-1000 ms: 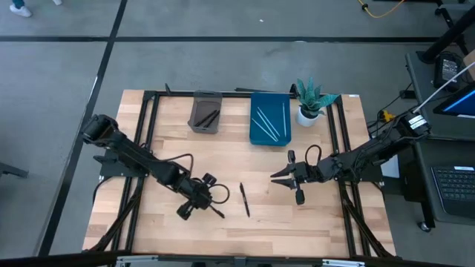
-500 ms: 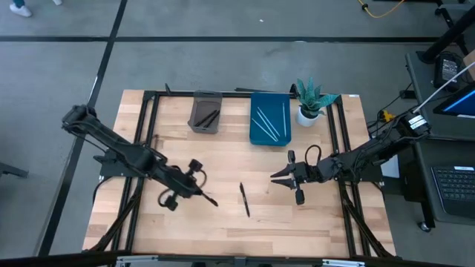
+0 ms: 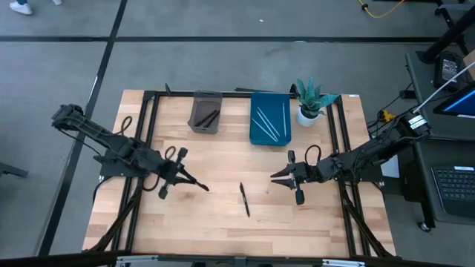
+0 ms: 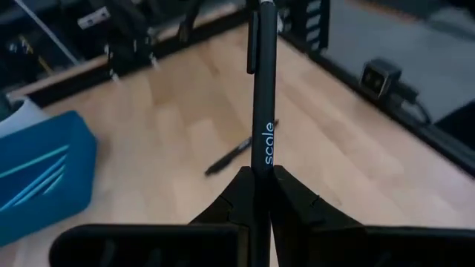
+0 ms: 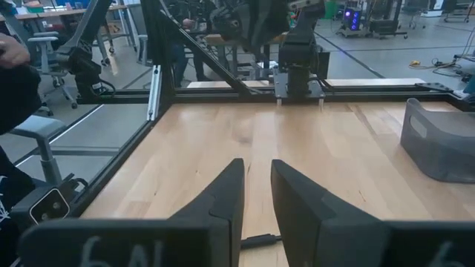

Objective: Sort pens & pencils
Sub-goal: Put the black pen into the black bin

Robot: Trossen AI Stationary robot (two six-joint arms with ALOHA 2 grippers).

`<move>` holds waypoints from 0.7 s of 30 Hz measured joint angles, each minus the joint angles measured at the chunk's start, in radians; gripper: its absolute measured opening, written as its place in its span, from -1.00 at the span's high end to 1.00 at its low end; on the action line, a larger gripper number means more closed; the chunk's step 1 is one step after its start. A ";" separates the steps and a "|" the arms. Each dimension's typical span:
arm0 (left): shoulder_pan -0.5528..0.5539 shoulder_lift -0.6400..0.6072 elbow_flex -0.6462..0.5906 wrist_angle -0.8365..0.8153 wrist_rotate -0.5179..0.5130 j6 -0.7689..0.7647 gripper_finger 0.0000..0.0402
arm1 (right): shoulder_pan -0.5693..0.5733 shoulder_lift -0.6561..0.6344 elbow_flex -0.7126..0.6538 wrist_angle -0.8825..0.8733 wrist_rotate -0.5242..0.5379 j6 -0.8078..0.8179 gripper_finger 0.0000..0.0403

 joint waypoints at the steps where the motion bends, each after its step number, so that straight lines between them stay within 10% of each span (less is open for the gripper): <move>1: 0.010 -0.021 -0.029 0.037 0.015 0.000 0.92 | 0.000 0.000 0.000 0.000 0.000 0.000 0.65; 21: 0.150 -0.125 -0.405 0.692 0.143 -0.054 0.92 | 0.000 0.000 0.000 0.003 0.009 -0.006 0.65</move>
